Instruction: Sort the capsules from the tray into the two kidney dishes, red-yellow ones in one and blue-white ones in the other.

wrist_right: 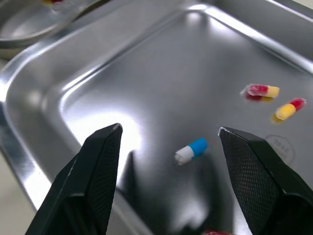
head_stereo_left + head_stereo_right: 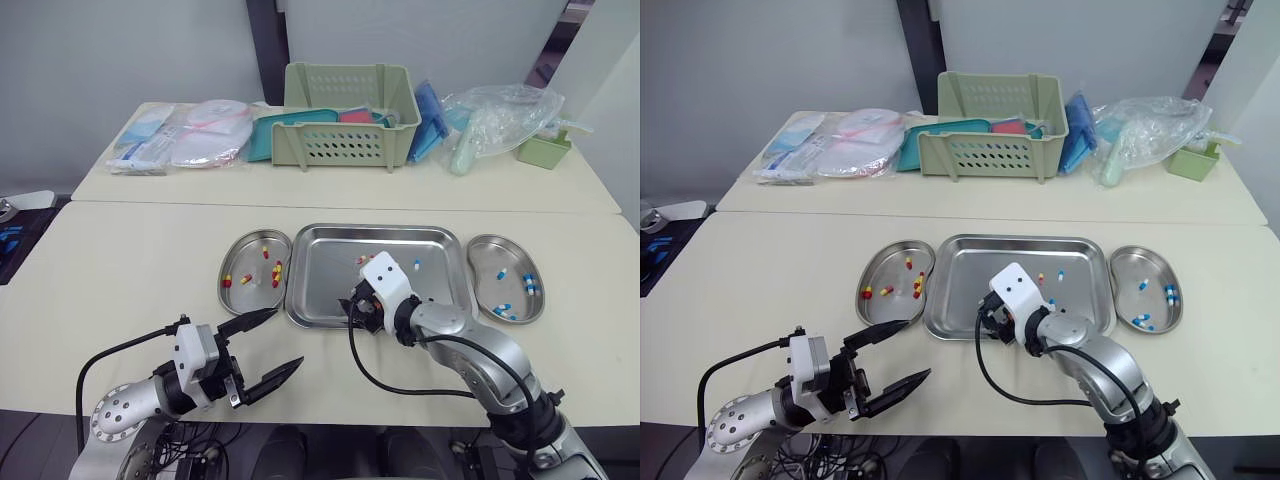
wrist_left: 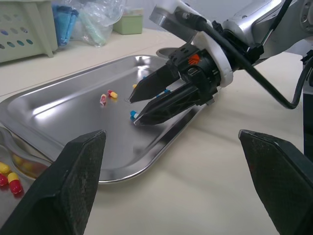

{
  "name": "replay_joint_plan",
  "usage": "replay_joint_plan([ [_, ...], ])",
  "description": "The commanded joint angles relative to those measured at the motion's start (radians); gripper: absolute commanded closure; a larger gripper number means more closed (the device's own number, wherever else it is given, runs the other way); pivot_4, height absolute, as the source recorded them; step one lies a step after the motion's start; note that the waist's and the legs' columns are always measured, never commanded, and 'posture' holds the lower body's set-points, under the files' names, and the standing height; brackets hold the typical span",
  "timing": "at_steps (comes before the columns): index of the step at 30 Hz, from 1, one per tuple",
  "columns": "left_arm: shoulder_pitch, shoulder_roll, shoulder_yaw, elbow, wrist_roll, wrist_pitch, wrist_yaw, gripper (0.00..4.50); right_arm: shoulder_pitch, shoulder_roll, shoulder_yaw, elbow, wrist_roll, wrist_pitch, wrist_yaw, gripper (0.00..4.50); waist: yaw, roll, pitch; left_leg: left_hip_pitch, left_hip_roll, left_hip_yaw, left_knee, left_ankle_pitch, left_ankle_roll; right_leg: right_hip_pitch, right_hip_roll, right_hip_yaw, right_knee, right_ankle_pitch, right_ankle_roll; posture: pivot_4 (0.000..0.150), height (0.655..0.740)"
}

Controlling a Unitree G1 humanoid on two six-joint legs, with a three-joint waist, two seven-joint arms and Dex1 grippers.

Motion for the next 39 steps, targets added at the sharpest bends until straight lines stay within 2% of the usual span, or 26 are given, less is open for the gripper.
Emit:
replay_joint_plan([
  [1, -0.001, 0.003, 0.001, -0.003, 0.004, -0.027, -0.002, 0.0, -0.01, 0.016, 0.002, -0.02, -0.027, 0.006, -0.007, 1.16, 0.0, 0.0, 0.0, 0.0, 0.0, 0.0, 0.0, 0.0, 0.0, 0.0, 0.0, 0.0, 0.0, 0.0, 0.0, 0.15, 0.739],
  [22, 0.006, -0.019, -0.032, 0.012, 0.023, -0.06, 0.015, 0.0, 0.014, 0.067, -0.01, 0.031, -0.089, 0.026, 0.005, 1.16, -0.003, 0.0, 0.0, 0.0, 0.0, 0.0, 0.0, 0.0, 0.0, 0.0, 0.0, 0.0, 0.0, 0.0, 0.0, 0.15, 0.739],
  [25, 0.006, -0.022, -0.034, 0.013, 0.023, -0.062, 0.018, 0.0, 0.021, 0.067, -0.011, 0.021, -0.09, 0.034, 0.008, 1.73, -0.004, 0.0, 0.0, 0.0, 0.0, 0.0, 0.0, 0.0, 0.0, 0.0, 0.0, 0.0, 0.0, 0.0, 0.0, 0.15, 0.739],
  [35, -0.01, -0.019, -0.042, 0.018, 0.015, -0.055, 0.025, 0.0, 0.024, 0.037, 0.007, 0.011, -0.11, 0.025, 0.036, 4.43, -0.004, 0.0, 0.0, 0.0, 0.0, 0.0, 0.0, 0.0, 0.0, 0.0, 0.0, 0.0, 0.0, 0.0, 0.0, 0.15, 0.739],
  [39, -0.018, -0.018, -0.041, 0.019, 0.014, -0.051, 0.027, 0.0, 0.011, 0.023, 0.014, 0.017, -0.113, -0.01, 0.065, 4.47, -0.004, 0.0, 0.0, 0.0, 0.0, 0.0, 0.0, 0.0, 0.0, 0.0, 0.0, 0.0, 0.0, 0.0, 0.0, 0.15, 0.739],
])
